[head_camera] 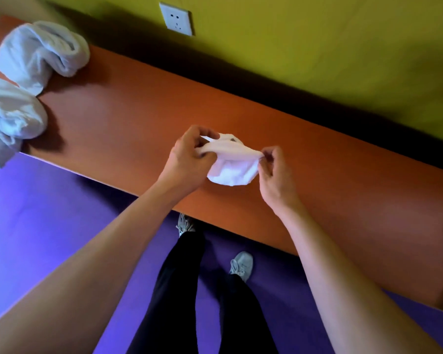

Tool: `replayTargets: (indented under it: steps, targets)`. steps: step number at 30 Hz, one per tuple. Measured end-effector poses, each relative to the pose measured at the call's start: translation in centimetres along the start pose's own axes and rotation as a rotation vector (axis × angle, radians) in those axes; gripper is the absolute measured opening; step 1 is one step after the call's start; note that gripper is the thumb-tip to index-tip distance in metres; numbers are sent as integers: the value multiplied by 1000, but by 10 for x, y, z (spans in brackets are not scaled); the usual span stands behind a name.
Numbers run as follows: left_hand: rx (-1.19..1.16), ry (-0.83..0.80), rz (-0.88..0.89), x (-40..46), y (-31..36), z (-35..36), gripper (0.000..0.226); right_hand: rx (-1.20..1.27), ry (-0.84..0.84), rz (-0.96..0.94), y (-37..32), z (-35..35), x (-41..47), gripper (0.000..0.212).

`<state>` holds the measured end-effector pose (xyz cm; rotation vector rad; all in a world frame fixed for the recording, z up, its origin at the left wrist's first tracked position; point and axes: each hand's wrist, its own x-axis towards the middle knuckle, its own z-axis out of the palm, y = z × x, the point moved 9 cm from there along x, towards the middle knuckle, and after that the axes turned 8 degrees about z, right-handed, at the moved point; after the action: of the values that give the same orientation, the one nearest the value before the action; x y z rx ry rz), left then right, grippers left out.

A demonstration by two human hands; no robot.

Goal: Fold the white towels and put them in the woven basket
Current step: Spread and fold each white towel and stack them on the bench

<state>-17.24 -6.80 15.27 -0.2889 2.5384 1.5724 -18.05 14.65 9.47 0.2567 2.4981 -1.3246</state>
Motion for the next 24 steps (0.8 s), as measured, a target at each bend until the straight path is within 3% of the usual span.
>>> replayTargets:
  steps: [3,5,7,10,12,15,17,20,22,24]
  targets:
    - [-31,20,67,-19,44,0,36,26,39,-9,-16,-44,-29,7]
    - [-60,51,71,-30,68,1,37,41,-3,-49,-30,-65,-49,21]
    - [-66,55,88,-42,91,1,36,-102,-37,-123,-44,-82,-67,44]
    - [-4,9,197,-63,133,-2,36,-250,-16,-190,-56,-115,-89,37]
    - [31,-12,260,-78,159,-8,33,-221,-153,-142,-57,-128,-100,35]
    - [-28,-28,260,-97,189,-16,27,22,-561,25,-61,-127,-132,48]
    - [-101,-91,262,-109,211,-14,28,182,-676,70,-70,-132,-153,55]
    - [-151,-251,293,-129,250,-6,30,371,-482,-26,-97,-158,-158,61]
    - [-104,-348,322,-141,272,-1,28,278,-351,-171,-124,-171,-164,71]
    - [-39,-423,353,-151,291,1,28,115,-343,-276,-146,-169,-176,68]
